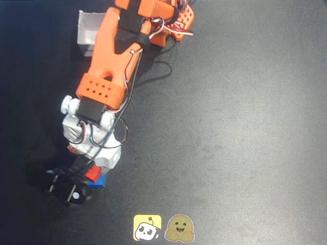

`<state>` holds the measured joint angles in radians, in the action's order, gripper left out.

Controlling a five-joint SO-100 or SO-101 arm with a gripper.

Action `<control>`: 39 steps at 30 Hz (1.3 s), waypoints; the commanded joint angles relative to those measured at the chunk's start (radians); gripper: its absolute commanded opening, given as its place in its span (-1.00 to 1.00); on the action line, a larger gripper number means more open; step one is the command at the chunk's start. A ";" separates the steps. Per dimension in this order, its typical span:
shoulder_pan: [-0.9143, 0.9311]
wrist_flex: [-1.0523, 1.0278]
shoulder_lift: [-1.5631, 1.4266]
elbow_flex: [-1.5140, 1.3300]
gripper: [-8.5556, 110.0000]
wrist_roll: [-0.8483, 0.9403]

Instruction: Put the red cube on top of the blue cube.

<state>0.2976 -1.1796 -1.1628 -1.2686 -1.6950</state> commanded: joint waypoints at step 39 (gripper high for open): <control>0.011 0.069 0.014 0.000 -0.76 0.000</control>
<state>0.3037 -1.1305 -1.1351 -1.2701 -1.6950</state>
